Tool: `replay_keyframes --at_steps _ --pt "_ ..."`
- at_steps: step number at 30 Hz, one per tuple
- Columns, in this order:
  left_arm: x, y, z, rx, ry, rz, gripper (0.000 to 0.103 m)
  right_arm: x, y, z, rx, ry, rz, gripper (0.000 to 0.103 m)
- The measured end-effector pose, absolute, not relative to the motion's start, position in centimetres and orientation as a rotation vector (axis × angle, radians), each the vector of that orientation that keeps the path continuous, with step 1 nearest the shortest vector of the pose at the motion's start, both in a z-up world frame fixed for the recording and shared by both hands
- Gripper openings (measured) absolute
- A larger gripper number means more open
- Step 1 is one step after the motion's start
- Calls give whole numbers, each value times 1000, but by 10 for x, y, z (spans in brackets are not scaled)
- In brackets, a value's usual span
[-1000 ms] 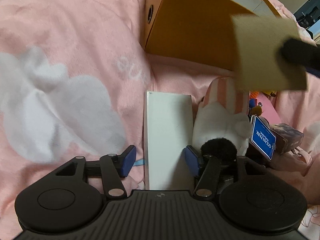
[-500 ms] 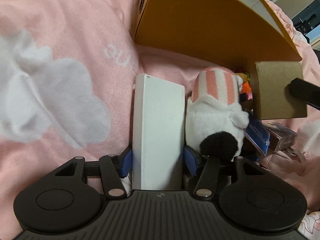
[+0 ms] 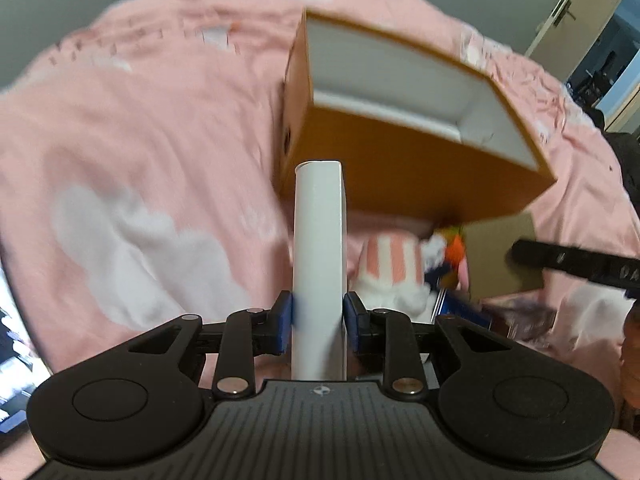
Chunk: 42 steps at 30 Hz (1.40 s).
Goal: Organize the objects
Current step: 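Lift and carry the white box and tan cube over the orange box with both grippers, then lower the white box into the orange box and open the left gripper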
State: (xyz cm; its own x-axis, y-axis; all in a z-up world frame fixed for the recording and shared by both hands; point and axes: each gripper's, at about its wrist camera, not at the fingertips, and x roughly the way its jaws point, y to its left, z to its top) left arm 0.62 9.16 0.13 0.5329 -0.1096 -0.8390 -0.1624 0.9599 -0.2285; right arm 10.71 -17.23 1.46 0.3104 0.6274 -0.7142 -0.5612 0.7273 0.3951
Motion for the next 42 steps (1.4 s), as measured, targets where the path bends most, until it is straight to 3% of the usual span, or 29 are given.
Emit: replay_keyframes --at_steps 10,16,26,42 --pt "38 94 96 -205 795 -72 31 135 -174 75 133 892 869 48" --pt "95 75 117 -116 765 -102 31 170 -163 101 147 822 836 48" --pt "208 59 33 -19 952 -15 31 230 -126 57 97 881 738 48" --pt "229 33 -44 300 1177 85 31 254 -109 -1 16 969 733 48"
